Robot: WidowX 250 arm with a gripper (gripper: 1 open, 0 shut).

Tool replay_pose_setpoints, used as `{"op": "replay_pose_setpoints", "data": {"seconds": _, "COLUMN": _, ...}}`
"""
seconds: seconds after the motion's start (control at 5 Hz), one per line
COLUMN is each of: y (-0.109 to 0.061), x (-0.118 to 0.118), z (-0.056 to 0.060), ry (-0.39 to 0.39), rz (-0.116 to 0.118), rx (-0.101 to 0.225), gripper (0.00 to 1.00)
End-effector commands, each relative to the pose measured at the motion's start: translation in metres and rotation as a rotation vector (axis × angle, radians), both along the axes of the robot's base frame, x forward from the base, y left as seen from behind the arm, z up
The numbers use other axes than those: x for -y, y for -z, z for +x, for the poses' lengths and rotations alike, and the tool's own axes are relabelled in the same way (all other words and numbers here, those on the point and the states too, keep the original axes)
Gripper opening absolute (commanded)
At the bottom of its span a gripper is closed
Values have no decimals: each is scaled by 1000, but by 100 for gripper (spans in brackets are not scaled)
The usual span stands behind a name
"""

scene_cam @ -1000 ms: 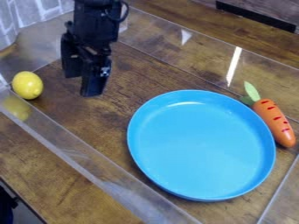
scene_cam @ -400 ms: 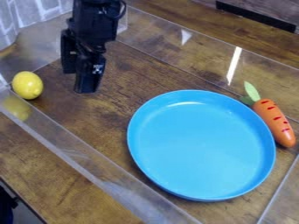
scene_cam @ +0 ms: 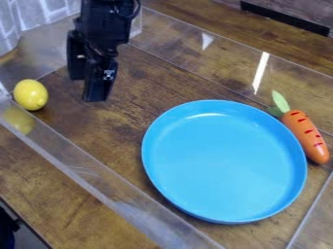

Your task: Put the lemon on the blue tray

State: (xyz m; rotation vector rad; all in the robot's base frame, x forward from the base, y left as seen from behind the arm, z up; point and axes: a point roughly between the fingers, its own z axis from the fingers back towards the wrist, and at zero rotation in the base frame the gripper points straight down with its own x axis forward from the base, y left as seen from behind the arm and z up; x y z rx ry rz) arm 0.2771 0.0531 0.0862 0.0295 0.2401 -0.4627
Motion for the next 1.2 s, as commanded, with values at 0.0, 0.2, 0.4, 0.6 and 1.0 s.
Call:
{"op": "replay_pose_setpoints", "data": {"seconds": 0.0, "y": -20, "x": -7, "z": 11, "ry": 22, "rz": 9, "rx": 69, "gripper": 100}}
{"op": "replay_pose_setpoints", "data": {"seconds": 0.2, "y": -4, "x": -12, "z": 5, "ry": 63, "rz": 11, "rx": 65, "gripper": 100}}
{"op": "replay_pose_setpoints", "data": {"seconds": 0.4, "y": -3, "x": -37, "z": -5, "ry": 78, "rz": 35, "rx": 52, "gripper": 100}}
{"op": "replay_pose_setpoints", "data": {"seconds": 0.6, "y": -3, "x": -69, "z": -17, "ry": -35, "rz": 44, "rx": 47, "gripper": 100}}
{"op": "replay_pose_setpoints", "data": {"seconds": 1.0, "y": 10, "x": -91, "z": -17, "ry": -88, "rz": 69, "rx": 39, "gripper": 100}}
